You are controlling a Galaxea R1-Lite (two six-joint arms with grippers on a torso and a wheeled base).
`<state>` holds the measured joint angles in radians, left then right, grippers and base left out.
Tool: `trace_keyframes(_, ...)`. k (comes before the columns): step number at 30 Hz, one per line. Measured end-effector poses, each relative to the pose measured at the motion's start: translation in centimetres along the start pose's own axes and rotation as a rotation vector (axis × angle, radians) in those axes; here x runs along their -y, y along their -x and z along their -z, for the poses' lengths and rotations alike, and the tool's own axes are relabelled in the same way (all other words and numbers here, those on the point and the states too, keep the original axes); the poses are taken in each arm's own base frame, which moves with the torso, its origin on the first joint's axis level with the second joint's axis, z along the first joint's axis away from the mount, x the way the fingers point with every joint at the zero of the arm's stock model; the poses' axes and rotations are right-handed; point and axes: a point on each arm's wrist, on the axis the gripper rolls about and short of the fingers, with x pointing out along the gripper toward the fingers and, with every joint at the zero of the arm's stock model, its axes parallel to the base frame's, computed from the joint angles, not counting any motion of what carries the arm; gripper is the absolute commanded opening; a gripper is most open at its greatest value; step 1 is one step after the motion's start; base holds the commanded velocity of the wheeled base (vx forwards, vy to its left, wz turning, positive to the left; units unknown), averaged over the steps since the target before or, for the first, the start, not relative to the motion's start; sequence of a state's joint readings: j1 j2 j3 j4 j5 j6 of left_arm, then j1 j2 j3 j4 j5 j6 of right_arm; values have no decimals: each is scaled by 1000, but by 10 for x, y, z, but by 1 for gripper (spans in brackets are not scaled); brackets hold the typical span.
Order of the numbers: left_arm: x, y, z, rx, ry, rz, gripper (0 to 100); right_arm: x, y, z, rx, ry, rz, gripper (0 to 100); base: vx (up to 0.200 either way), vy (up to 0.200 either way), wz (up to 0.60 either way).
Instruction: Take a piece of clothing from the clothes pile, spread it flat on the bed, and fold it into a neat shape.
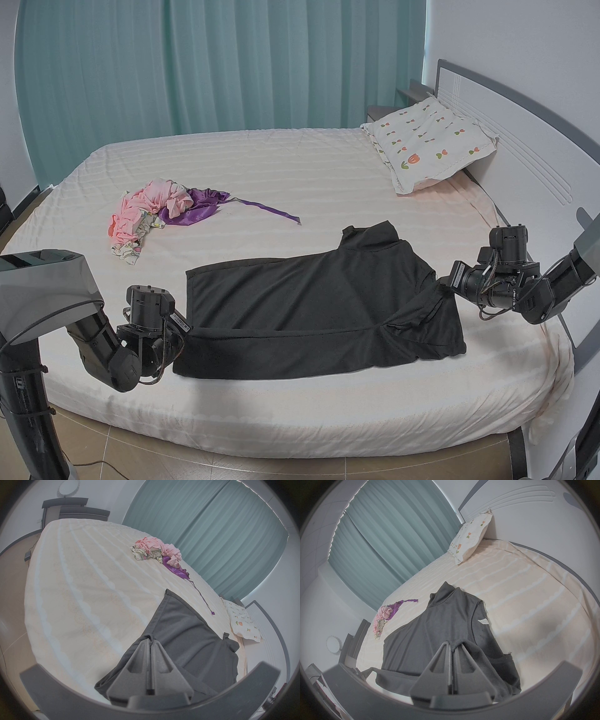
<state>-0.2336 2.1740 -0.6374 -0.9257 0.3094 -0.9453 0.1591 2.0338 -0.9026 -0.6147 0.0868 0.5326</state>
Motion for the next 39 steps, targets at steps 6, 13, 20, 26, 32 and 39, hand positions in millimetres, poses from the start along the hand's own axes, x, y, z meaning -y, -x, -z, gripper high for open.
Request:
trace_keyframes(6,3,-11,-3,14,13,5,0,6,-15,-3,21,-39,9,0,0,0,0)
trace_keyframes(13,2,-23,-1,14,15,-2,0,12,-28,0,53,-62,-3,0,0,0,0)
trace_keyframes(20,4,-34,2,13,16,1,0,15,-41,4,62,-63,-11,0,0,0,0)
trace_keyframes(26,5,-38,4,-22,17,27,100,19,-48,10,55,-83,-8,100,0,0,0)
trace_keyframes(32,5,-39,3,-28,34,34,100,23,-51,12,47,-145,1,100,0,0,0)
trace_keyframes(39,1,-28,-11,-11,60,32,100,30,-39,7,48,-297,25,100,0,0,0)
